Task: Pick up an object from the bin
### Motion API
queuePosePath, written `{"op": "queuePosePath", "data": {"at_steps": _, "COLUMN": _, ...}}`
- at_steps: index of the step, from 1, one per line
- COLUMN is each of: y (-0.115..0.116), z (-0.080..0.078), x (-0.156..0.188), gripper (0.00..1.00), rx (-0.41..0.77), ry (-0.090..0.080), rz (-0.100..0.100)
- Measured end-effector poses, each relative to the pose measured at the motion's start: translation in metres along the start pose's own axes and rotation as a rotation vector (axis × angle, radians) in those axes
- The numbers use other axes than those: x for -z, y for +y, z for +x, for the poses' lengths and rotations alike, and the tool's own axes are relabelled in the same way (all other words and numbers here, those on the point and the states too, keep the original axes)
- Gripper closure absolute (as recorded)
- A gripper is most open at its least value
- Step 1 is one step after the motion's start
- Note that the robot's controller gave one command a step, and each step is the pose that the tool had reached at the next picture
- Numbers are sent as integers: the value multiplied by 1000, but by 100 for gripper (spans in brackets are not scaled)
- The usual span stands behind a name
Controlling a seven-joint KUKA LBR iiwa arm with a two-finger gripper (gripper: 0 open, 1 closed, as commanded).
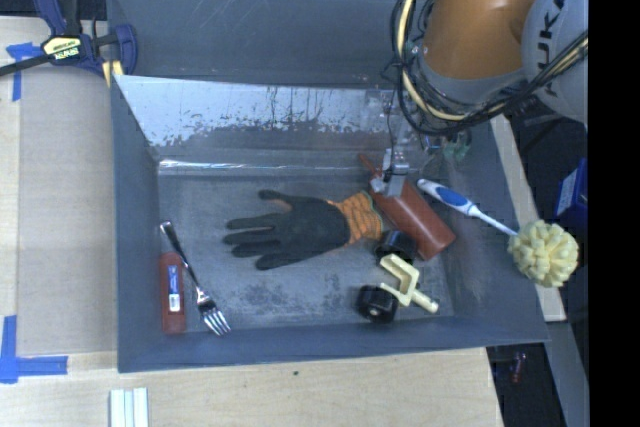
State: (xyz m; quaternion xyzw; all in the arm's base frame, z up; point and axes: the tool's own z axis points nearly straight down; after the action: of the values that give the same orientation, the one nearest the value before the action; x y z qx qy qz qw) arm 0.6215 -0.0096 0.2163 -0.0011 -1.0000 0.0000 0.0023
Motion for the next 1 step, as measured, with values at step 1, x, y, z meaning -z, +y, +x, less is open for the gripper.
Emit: {"op": "queuePosePath", "data": {"at_steps": 1, "y": 0, "z": -1, "x": 5, "gripper": 0, "rx": 0, "ry": -9, "rz": 0}}
